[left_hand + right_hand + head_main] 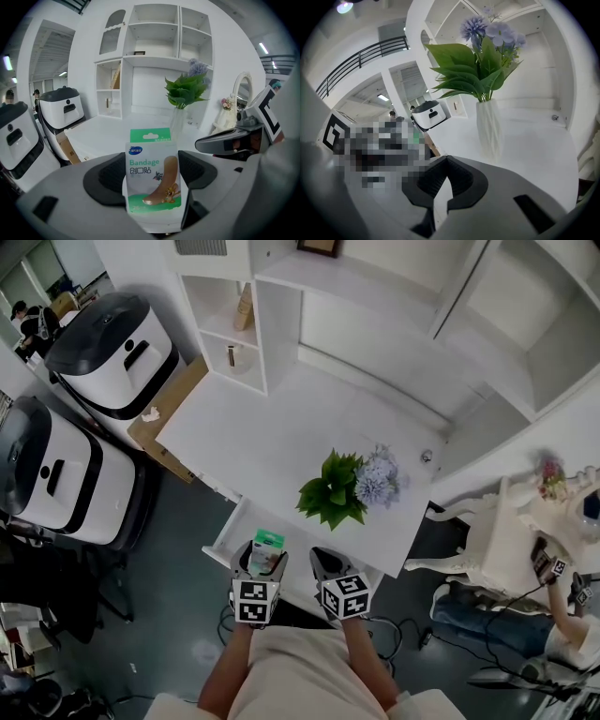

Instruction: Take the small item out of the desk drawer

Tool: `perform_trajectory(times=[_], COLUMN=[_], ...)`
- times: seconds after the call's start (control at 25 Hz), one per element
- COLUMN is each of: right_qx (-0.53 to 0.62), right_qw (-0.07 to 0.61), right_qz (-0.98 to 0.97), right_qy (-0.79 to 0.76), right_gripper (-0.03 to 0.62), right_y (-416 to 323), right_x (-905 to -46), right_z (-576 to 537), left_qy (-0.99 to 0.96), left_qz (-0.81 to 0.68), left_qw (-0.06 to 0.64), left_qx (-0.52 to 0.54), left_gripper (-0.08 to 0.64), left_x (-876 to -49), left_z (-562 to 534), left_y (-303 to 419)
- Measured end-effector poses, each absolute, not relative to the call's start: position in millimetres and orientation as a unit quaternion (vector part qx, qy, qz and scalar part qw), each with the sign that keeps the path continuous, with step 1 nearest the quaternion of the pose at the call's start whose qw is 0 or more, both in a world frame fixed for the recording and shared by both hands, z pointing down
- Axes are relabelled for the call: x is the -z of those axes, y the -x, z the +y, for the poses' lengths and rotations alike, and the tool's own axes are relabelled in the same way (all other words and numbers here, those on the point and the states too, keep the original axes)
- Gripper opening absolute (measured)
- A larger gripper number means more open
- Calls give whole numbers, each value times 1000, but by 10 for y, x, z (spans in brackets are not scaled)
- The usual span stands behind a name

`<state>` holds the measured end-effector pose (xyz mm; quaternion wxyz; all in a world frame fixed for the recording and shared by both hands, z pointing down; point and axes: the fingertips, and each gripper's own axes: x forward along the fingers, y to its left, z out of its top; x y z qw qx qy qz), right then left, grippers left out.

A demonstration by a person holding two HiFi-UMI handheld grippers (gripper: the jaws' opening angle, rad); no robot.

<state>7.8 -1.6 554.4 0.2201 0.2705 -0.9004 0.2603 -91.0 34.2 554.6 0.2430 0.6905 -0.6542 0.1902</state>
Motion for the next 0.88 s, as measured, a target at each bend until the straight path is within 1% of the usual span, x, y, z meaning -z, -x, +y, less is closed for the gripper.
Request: perform_trajectory(times=[0.4, 0.88], right_qx=[-271, -274], right_qw=[214, 215], right_qz=[-903, -903], right_qy=[-258, -252], right_gripper=[24, 23], right_y=[-41, -54], right_x=[-5543, -5560], right_z=[61, 123], left_qy=[-695, -693], left_qz=[-647, -644], left_qw=[233, 226], left_qx=[-209, -231], left_gripper=[362, 362], left_x=[-5521, -5702], left_z=[413, 524], left_y=[862, 763])
